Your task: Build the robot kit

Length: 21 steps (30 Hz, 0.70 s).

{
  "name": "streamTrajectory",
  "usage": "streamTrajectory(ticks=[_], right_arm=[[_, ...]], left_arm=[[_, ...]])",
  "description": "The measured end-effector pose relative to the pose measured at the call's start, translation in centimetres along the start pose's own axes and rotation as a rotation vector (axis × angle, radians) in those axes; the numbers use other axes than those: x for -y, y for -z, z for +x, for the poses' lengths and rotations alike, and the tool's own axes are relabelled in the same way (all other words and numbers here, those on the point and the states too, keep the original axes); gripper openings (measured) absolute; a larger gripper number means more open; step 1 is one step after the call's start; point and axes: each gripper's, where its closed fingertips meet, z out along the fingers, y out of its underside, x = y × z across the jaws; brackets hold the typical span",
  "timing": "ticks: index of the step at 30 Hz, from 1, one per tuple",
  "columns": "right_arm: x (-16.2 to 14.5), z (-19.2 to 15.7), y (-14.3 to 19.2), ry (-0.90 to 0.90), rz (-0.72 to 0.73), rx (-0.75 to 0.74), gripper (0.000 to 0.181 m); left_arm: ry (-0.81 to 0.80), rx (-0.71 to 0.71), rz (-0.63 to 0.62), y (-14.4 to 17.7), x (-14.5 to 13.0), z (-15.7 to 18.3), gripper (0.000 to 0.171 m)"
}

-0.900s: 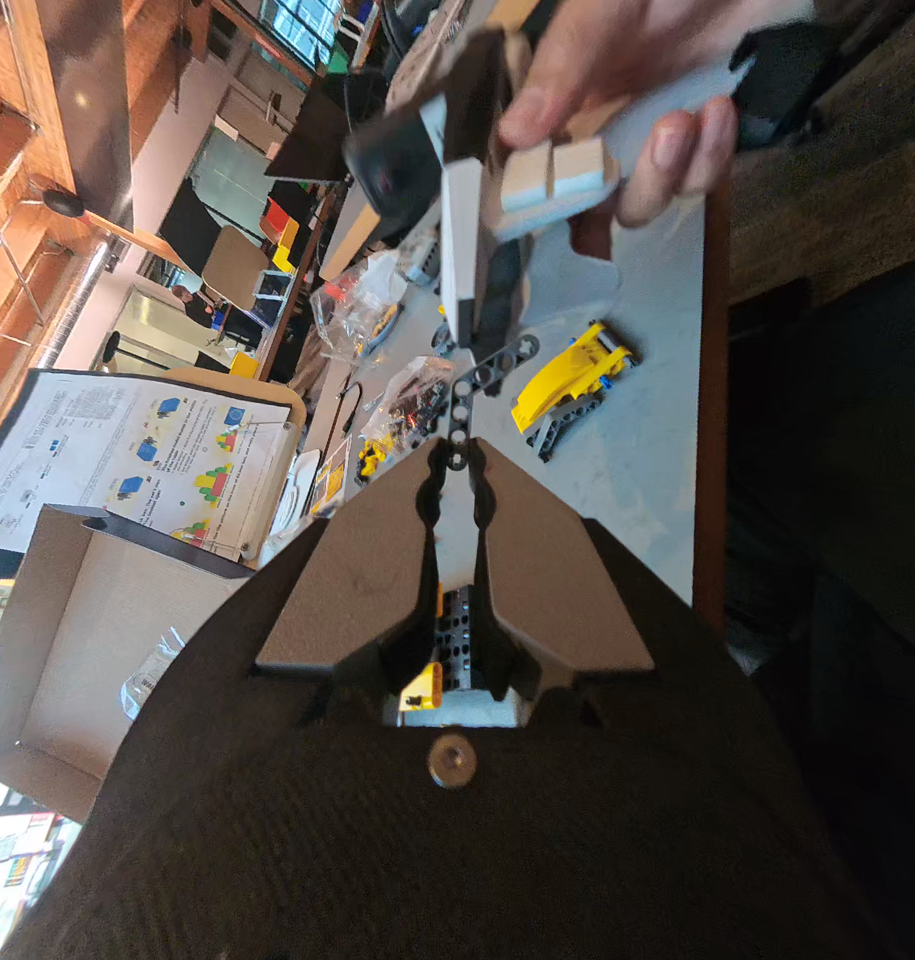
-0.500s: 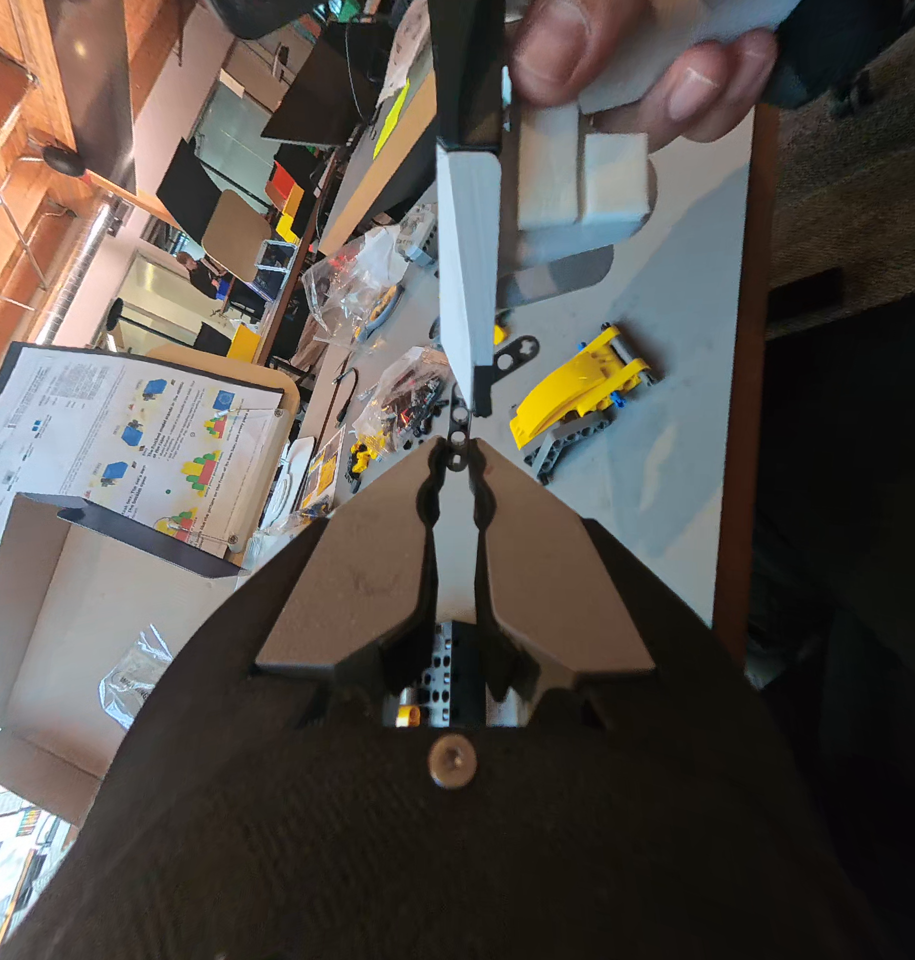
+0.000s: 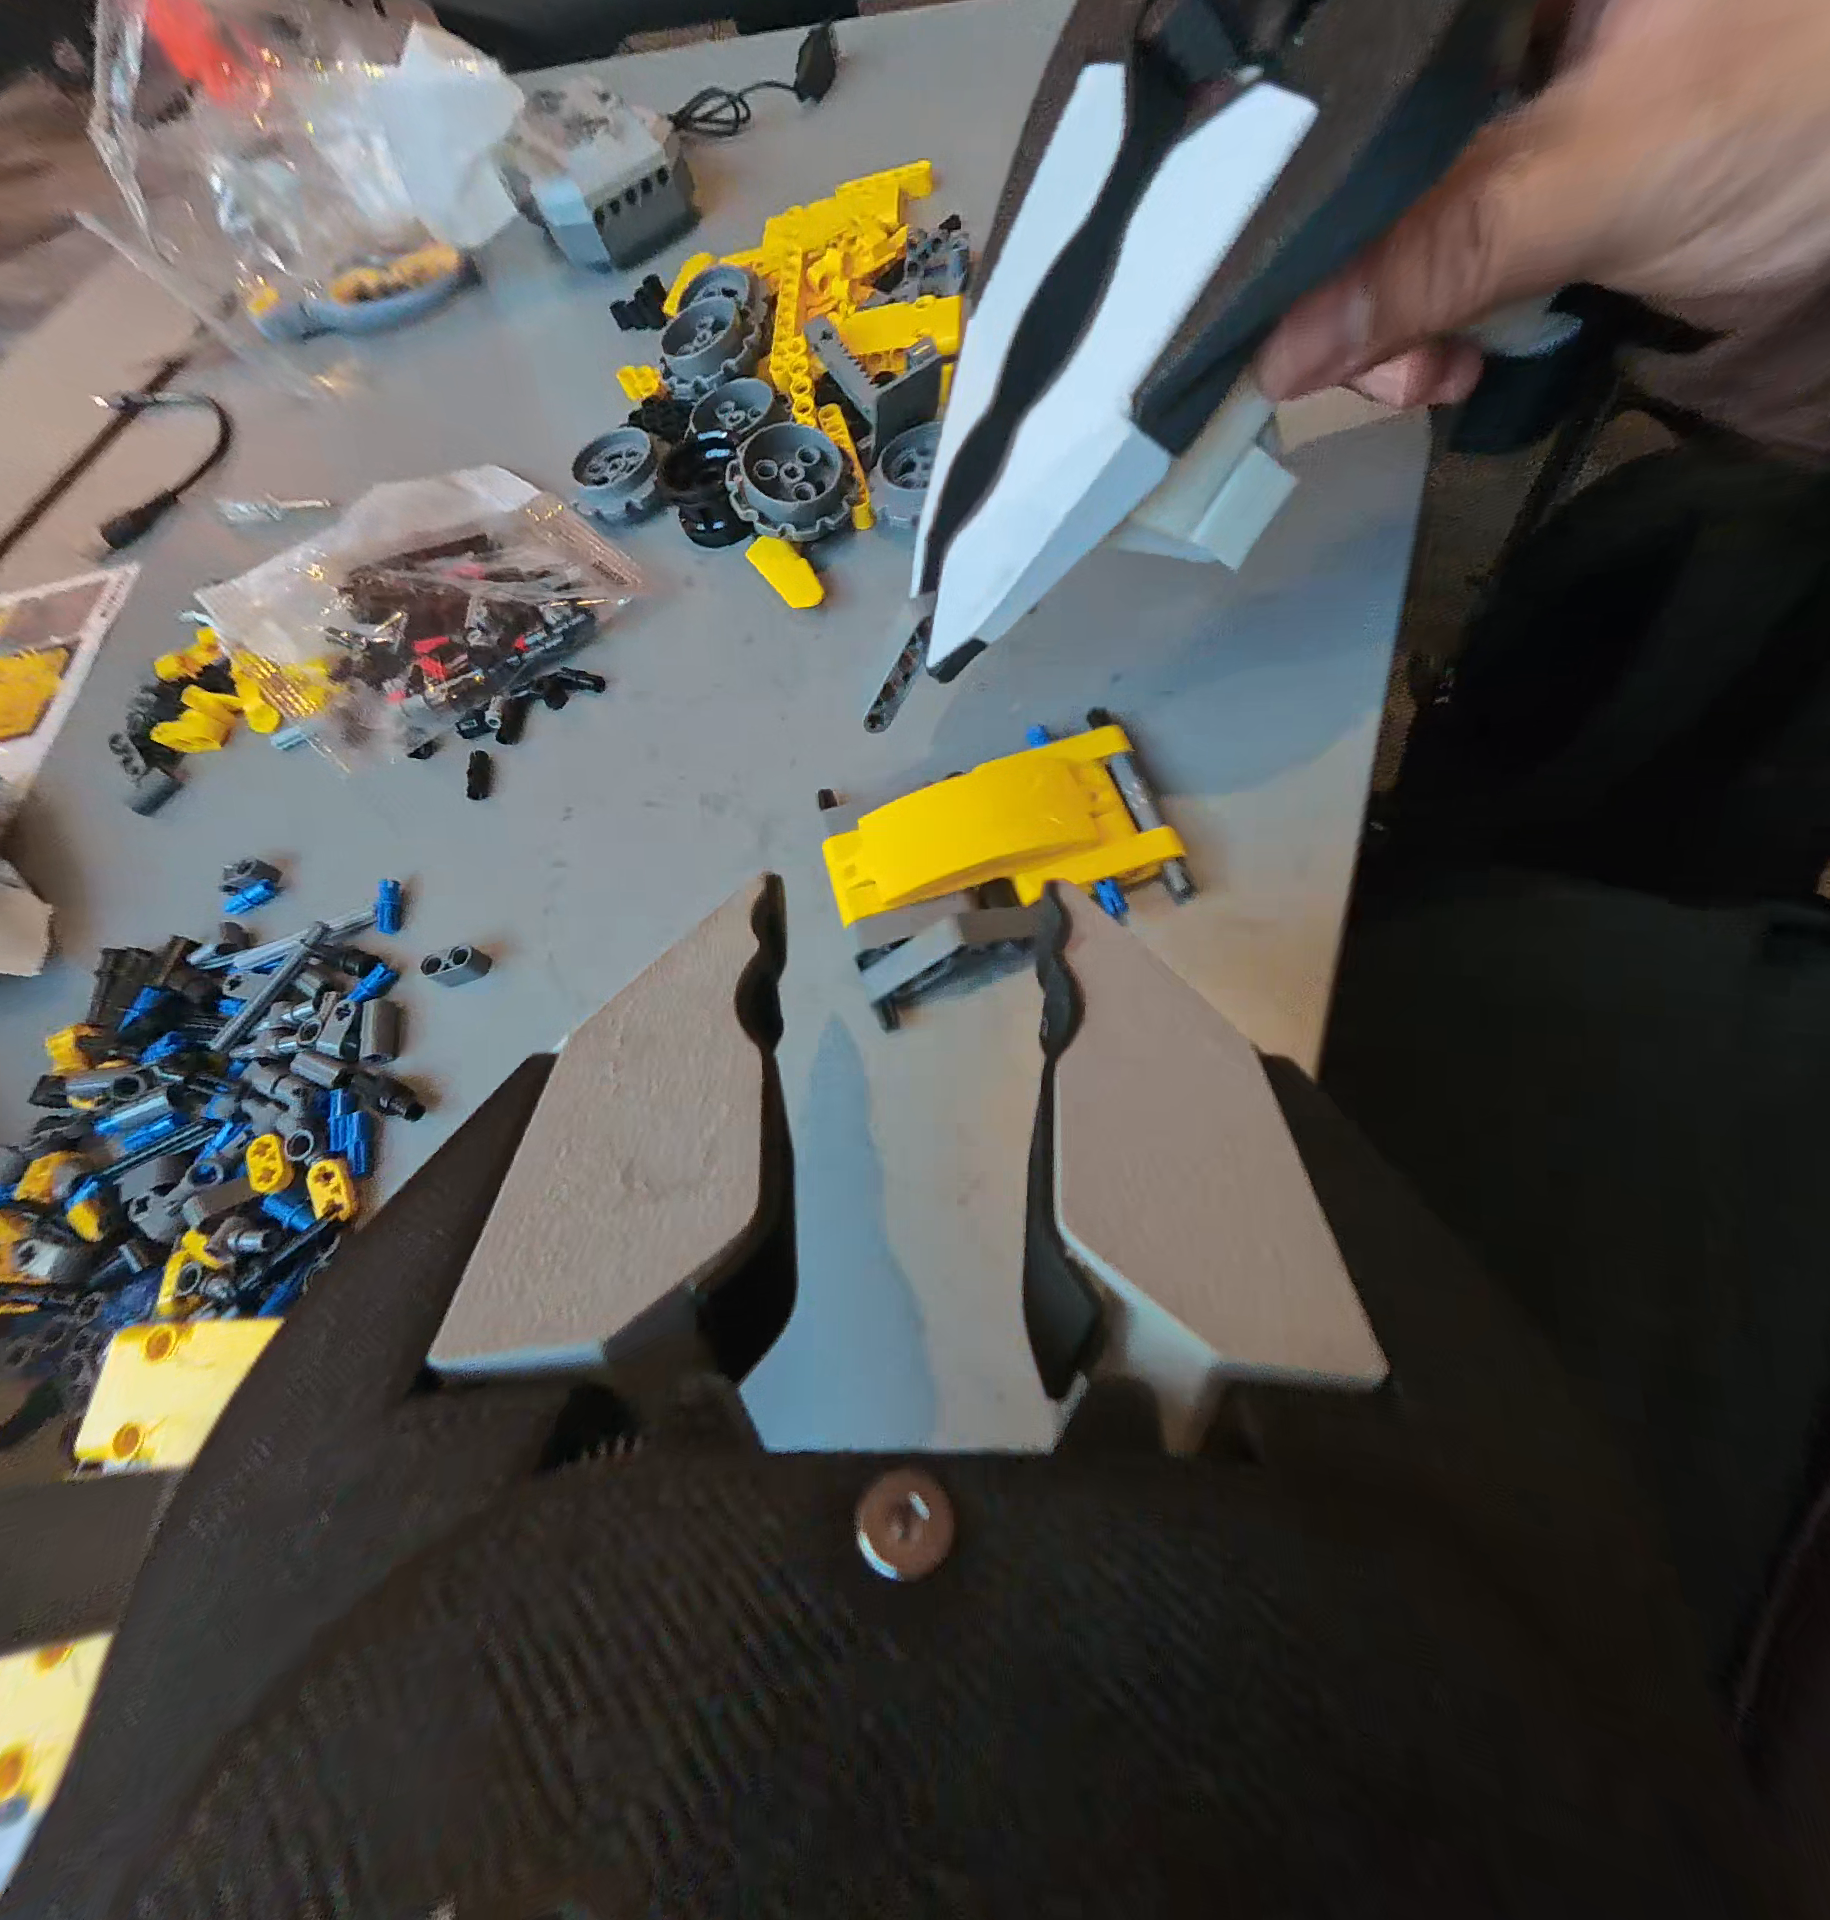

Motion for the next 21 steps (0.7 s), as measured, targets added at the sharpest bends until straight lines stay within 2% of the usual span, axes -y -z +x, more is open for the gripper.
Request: streamTrajectory(ticks=[5,10,17,21], right_arm=[[0.0,1.0,-1.2,-0.066,-0.011,0.004,0.007],[-0.4,1.6,-1.6,-0.082,-0.004,-0.001,0.007],[-0.5,1.1,-2.2,-0.069,-0.012,0.033,0.007],[-0.7,0.0,-2.6,-0.057,-0.035,0.079,0.007]], left_arm=[[0.116,-0.059,-0.074,-2.5,-0.1,-1.7,0.049],[0.146,-0.104,-0.098,-3.6,-0.4,-1.9,0.032],[0.206,-0.136,-0.075,-3.6,-0.3,-1.1,0.016],[0.209,-0.139,-0.065,-3.0,-0.3,-0.3,0.023]])
